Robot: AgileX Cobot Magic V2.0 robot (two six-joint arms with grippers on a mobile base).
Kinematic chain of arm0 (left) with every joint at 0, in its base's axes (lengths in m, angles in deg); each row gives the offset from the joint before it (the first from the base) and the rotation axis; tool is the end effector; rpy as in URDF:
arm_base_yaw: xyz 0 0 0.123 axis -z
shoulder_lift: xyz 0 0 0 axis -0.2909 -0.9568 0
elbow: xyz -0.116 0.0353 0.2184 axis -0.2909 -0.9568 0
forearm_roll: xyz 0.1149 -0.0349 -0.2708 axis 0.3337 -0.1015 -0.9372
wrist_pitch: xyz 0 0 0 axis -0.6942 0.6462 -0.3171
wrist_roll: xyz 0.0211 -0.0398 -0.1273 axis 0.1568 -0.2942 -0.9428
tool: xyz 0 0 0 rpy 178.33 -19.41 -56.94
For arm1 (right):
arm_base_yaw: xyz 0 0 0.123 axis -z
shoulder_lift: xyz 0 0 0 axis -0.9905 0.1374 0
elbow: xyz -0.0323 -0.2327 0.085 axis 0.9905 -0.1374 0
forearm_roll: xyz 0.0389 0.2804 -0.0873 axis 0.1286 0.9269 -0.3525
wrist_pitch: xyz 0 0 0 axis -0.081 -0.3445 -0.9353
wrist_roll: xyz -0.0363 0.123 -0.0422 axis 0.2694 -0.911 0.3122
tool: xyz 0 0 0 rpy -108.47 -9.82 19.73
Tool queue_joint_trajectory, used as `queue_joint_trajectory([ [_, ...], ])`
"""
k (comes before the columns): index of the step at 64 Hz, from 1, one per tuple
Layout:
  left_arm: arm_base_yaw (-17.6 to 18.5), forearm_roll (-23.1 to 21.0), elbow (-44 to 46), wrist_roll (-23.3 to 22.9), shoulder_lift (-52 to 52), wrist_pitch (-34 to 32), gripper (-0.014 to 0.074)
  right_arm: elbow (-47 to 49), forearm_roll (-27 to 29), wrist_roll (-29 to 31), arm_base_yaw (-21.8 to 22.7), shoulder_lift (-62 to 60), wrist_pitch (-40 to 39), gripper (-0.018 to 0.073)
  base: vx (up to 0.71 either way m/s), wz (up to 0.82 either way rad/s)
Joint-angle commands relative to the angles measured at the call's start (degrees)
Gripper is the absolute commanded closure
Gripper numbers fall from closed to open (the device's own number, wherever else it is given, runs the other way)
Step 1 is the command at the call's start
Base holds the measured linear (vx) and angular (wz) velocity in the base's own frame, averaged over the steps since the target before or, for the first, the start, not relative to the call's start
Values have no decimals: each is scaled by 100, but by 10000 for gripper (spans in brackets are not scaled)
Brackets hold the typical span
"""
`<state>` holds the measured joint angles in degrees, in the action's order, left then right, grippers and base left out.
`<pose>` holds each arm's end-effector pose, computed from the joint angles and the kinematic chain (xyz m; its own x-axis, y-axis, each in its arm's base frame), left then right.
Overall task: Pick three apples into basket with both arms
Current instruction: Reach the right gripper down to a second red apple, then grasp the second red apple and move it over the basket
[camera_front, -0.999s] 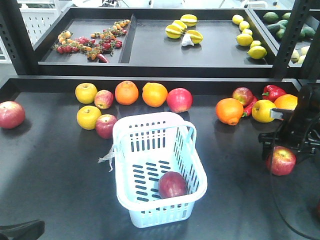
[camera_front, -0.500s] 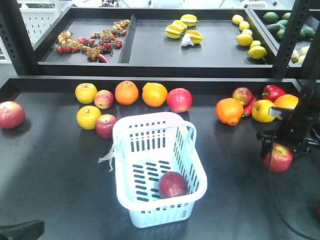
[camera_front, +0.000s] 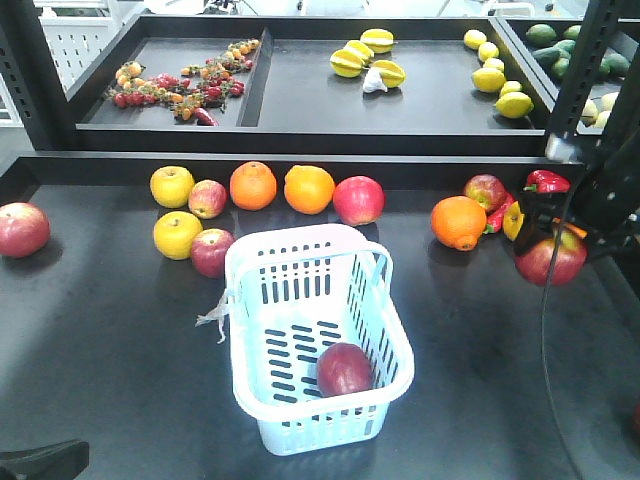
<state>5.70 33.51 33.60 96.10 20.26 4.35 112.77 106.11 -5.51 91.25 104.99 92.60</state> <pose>0.1870 -0.1035 0.1519 -0.5837 0.0388 -0.8110 0.4110 0.8756 -0.2539 0.4549 -0.0336 0.1520 -0.9817 0.0157 -0.1898 -0.0350 0.9647 0.2611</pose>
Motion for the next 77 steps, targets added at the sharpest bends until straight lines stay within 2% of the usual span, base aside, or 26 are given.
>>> queue_joint_trajectory([
  [1,26,-121,142,-41,-5,-325,603,-444,354,248,-227,-935,363,396,0,0],
  [11,26,-121,142,-41,-5,-325,603,-1493,835,565,-781,-1933,72,396,0,0],
  [23,26,-121,142,-41,-5,-325,603,-2433,1181,574,-1800,-2564,-725,396,0,0],
  [42,26,-126,142,-41,-5,-325,603,-2522,1457,464,-3253,-2037,-2174,396,0,0],
  [53,26,-126,142,-41,-5,-325,603,-2522,1646,561,-3608,-1490,-2899,393,0,0],
  [62,26,-126,142,-41,-5,-325,603,-2522,1654,724,-3662,-1174,-3254,361,0,0],
  [68,26,-126,142,-41,-5,-325,603,-2522,1680,724,-3656,-1073,-3330,285,0,0],
  [77,26,-126,142,-41,-5,-325,603,-2522,1672,730,-3656,-1042,-3438,74,0,0],
])
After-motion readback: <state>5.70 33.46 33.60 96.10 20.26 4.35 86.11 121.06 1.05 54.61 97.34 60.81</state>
